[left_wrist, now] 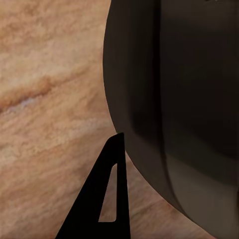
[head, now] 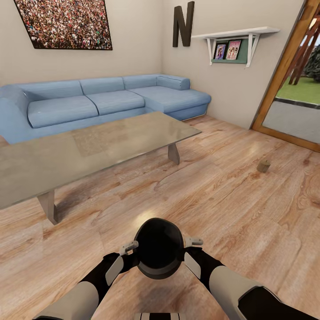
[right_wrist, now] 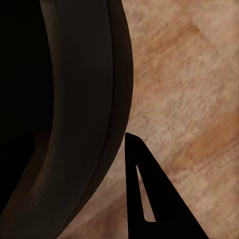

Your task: Place each of the two pumpkins and all three candles from the living room inside a cabinet in the living room (use any cabinet), then make sure every cabinet is closed, and position the cauldron so it is next to a table in the living room.

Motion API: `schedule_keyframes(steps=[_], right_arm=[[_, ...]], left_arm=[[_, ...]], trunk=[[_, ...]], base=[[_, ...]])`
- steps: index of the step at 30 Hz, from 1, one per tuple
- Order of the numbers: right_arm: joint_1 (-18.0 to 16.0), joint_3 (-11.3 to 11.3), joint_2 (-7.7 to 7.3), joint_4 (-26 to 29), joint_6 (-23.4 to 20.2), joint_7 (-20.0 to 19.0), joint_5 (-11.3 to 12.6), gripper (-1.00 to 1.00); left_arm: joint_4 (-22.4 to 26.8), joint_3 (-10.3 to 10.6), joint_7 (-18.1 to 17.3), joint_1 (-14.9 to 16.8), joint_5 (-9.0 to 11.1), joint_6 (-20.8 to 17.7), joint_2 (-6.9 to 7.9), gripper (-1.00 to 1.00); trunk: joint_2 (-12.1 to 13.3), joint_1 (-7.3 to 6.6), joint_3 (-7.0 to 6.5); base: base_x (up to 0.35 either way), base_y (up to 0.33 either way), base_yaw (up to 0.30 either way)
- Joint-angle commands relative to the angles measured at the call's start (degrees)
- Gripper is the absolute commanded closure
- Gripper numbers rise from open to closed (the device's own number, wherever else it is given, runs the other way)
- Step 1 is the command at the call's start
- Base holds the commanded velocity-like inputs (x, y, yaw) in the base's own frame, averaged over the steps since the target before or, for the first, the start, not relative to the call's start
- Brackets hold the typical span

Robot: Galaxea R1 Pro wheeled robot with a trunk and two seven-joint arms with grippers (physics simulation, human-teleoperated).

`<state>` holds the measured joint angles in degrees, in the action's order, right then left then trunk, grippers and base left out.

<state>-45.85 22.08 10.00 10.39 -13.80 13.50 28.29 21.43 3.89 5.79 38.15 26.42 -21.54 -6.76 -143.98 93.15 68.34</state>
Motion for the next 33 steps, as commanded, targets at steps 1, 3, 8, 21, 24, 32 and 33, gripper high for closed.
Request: schedule_keyframes(steps=[1,3,8,21,24,32,33], right_arm=[[0.0,0.4,0.00,0.1,-0.3,0.5,0.0,1.00],[0.0,0.4,0.00,0.1,-0.3,0.5,0.0,1.00],[0.0,0.4,0.00,0.1,-0.3,0.5,0.0,1.00],[0.0,0.4,0.00,0.1,-0.3,0.5,0.0,1.00],[0.0,0.4,0.00,0.1,-0.3,0.5,0.0,1.00],[0.0,0.4,0.00,0.0,-0.3,0.5,0.0,1.00],[0.0,0.4,0.00,0.0,-0.3,0.5,0.0,1.00]], left_arm=[[0.1,0.4,0.6,0.0,0.0,-0.3,0.07,1.00],[0.1,0.4,0.6,0.0,0.0,-0.3,0.05,1.00],[0.1,0.4,0.6,0.0,0.0,-0.3,0.00,1.00],[0.1,0.4,0.5,0.0,0.0,-0.3,0.08,1.00],[0.1,0.4,0.5,0.0,0.0,-0.3,0.08,1.00],[0.1,0.4,0.5,0.0,0.0,-0.3,0.08,1.00],[0.1,0.4,0.5,0.0,0.0,-0.3,0.08,1.00]], trunk=[[0.0,-0.01,0.05],[0.0,-0.01,0.05],[0.0,-0.09,-0.62],[0.0,-0.11,-0.84],[0.0,-0.11,-0.84],[0.0,-0.11,-0.84],[0.0,-0.11,-0.84]], base=[[0.000,0.000,0.000],[0.000,0.000,0.000],[0.000,0.000,0.000],[0.000,0.000,0.000],[0.000,0.000,0.000],[0.000,0.000,0.000],[0.000,0.000,0.000]])
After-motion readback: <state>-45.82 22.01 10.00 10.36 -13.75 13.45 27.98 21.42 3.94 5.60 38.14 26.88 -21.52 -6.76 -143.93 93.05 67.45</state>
